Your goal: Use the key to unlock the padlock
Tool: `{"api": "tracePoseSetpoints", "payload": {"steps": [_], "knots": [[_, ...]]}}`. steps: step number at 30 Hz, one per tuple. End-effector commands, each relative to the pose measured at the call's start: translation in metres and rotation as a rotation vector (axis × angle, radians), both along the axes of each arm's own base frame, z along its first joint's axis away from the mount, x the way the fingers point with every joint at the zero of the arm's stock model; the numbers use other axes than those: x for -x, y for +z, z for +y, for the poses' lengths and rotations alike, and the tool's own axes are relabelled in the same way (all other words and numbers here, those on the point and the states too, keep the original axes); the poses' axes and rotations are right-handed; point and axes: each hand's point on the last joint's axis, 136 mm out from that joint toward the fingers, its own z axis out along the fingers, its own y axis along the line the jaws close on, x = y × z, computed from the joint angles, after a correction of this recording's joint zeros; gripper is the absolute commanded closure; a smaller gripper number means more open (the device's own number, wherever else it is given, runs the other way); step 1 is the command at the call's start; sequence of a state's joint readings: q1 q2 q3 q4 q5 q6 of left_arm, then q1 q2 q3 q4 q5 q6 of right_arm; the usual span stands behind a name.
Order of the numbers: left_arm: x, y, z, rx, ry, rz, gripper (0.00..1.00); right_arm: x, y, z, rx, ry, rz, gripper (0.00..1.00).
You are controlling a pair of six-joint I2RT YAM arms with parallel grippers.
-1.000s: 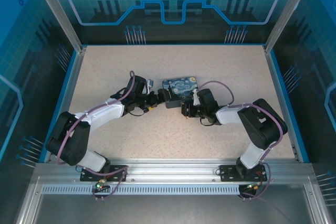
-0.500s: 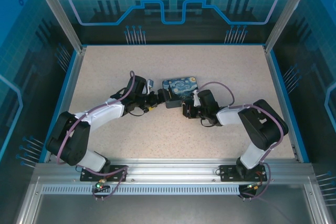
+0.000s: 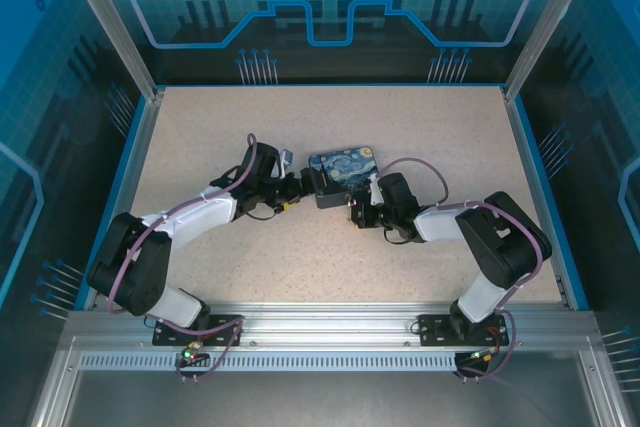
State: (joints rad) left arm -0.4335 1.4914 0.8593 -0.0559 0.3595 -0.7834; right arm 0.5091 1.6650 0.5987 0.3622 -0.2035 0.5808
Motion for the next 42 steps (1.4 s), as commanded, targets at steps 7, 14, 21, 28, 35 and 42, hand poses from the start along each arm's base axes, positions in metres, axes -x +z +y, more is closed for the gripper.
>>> {"api": "tracePoseSetpoints", "payload": {"steps": [7, 14, 21, 28, 35, 42], "knots": [[-0.01, 0.018, 0.008, -0.044, 0.019, -0.051, 0.01, 0.01, -0.005, -0.018, -0.005, -0.06, 0.062, 1.0], [-0.008, 0.02, 0.009, -0.137, 0.002, -0.081, 0.01, 0.01, -0.003, -0.03, -0.01, -0.092, 0.068, 1.0], [-0.017, 0.007, 0.004, -0.362, -0.052, -0.102, 0.01, 0.01, -0.004, -0.036, -0.026, -0.119, 0.085, 1.0], [-0.028, -0.012, -0.005, -0.558, -0.114, -0.13, 0.01, 0.012, -0.007, -0.037, -0.034, -0.139, 0.1, 1.0], [-0.033, -0.03, -0.009, -0.627, -0.127, -0.119, 0.01, 0.013, -0.009, -0.038, -0.051, -0.159, 0.113, 1.0], [-0.034, -0.042, -0.007, -0.675, -0.13, -0.104, 0.01, 0.013, -0.012, -0.037, -0.067, -0.175, 0.126, 1.0]]}}
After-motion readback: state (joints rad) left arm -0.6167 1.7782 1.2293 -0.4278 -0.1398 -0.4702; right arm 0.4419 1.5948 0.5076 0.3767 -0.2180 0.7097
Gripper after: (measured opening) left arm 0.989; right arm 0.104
